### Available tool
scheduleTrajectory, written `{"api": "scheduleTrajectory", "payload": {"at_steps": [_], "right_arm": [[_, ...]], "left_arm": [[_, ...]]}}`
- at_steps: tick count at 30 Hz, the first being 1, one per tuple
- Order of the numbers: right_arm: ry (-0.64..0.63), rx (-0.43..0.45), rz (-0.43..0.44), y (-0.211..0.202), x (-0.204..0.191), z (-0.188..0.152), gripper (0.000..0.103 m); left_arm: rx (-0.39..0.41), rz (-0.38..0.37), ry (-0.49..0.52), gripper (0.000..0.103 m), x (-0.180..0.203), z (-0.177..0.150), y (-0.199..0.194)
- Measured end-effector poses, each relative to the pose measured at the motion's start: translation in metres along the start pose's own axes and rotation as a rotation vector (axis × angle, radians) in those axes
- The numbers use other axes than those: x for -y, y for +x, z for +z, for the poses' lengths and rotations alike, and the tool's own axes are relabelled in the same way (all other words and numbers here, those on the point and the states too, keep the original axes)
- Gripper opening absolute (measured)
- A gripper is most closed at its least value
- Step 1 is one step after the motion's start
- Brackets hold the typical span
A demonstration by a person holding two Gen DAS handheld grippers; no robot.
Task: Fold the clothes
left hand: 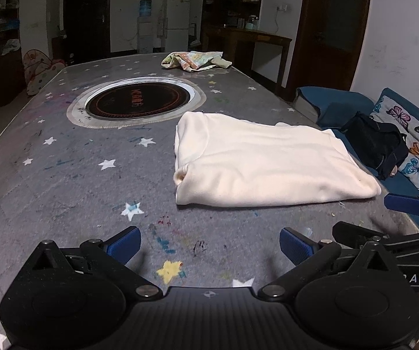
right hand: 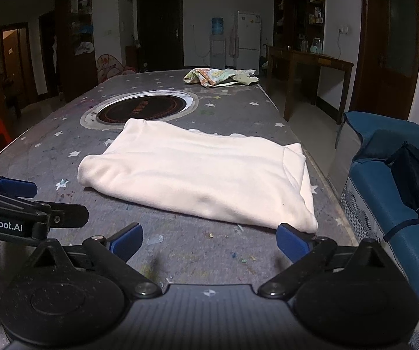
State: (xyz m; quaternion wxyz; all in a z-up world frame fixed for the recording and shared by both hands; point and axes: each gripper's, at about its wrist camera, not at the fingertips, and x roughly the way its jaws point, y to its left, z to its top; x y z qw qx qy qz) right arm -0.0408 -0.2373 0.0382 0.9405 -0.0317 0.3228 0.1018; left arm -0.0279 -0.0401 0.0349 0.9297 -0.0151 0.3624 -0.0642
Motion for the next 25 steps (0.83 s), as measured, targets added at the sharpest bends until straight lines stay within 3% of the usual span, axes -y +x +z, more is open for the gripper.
{"api": "scheduleTrajectory", "payload": {"at_steps": [25], "right_arm": [[0.006, -0.01, 0.007, 0.0002, -0.0034, -0.0057, 0.1]], "left_arm": [[0.014, 0.013, 0.023, 0.103, 0.0021, -0.0054, -0.0054]]}}
